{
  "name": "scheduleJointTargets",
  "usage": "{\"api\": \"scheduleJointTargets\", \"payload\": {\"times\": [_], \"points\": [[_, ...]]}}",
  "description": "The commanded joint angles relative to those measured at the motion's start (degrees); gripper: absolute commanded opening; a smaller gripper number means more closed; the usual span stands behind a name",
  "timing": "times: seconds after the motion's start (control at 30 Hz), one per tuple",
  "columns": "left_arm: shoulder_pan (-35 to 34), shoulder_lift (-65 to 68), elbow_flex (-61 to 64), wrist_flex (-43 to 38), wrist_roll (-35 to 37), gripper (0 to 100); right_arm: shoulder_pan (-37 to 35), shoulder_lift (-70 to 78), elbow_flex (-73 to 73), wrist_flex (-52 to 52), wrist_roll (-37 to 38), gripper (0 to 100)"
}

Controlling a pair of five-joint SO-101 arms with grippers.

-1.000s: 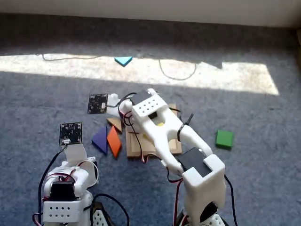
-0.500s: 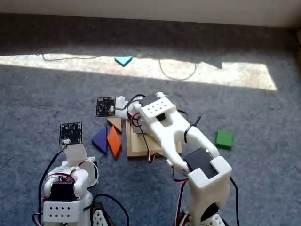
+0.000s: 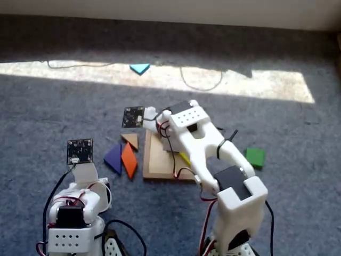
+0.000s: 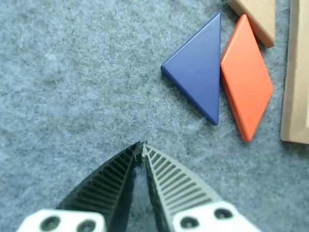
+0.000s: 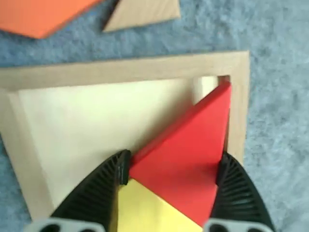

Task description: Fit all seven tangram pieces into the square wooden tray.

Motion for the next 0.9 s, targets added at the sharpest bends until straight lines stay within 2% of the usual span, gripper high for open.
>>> {"api": "scheduleJointTargets", "payload": {"times": [0.0, 0.23, 0.43, 0.7, 0.77, 0.87], "points": [[0.4, -2.59, 1.19, 0.35, 0.26, 1, 1.19, -2.33, -0.31, 1.63, 0.35, 14.3], [0.4, -2.59, 1.19, 0.35, 0.26, 1, 1.19, -2.33, -0.4, 1.63, 0.0, 36.8], [0.4, -2.59, 1.19, 0.35, 0.26, 1, 1.19, -3.47, -0.48, 1.71, 0.0, 37.2], [0.4, -2.59, 1.19, 0.35, 0.26, 1, 1.19, -15.34, -0.04, 1.71, -0.09, 37.2], [0.4, -2.59, 1.19, 0.35, 0.26, 1, 1.19, -18.68, 0.13, 3.3, -2.55, 37.2], [0.4, -2.59, 1.19, 0.35, 0.26, 1, 2.59, -22.73, 0.13, 8.13, -10.2, 37.2]]}}
